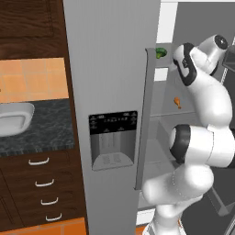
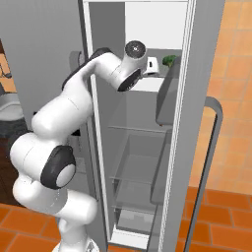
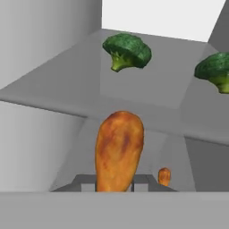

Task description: Place one broccoli and one chicken drumstick in each tupperware on the nearby counter, to pack two identical lunches.

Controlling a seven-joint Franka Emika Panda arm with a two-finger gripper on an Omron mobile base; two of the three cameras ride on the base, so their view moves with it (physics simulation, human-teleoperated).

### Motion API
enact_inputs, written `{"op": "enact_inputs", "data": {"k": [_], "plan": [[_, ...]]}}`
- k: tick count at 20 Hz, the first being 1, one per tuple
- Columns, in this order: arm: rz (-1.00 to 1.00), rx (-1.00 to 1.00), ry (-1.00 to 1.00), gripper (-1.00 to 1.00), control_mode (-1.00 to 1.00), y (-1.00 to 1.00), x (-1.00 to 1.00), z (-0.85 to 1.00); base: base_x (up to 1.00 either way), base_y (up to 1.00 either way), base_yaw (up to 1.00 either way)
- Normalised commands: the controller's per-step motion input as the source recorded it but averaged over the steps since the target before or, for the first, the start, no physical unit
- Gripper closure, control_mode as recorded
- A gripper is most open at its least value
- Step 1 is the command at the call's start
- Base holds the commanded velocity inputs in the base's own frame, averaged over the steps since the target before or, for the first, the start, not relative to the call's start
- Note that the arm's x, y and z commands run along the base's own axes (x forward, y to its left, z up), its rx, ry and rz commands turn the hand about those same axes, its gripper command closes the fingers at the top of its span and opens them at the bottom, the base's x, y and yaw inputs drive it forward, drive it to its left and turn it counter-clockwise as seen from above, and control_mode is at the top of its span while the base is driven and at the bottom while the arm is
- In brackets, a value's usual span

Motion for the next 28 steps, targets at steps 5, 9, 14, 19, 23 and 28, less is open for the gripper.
{"op": "enact_inputs", "data": {"k": [5,9,14,19,23,28], "plan": [[0.00,-0.03,0.18,1.00,-1.00,0.03,-1.00,-0.59,0.00,0.00,0.00],[0.00,-0.05,0.01,1.00,-1.00,0.23,-1.00,-1.00,0.00,0.00,0.00],[0.00,-0.06,0.01,1.00,-1.00,0.44,-0.99,-0.95,0.00,0.00,0.00],[0.00,0.00,0.00,1.00,1.00,0.00,0.00,0.00,-0.99,0.92,0.04],[0.00,0.00,0.00,1.00,1.00,0.00,0.00,0.00,-0.57,1.00,0.10],[0.00,0.00,0.00,1.00,1.00,0.00,0.00,0.00,0.29,1.00,0.03]]}}
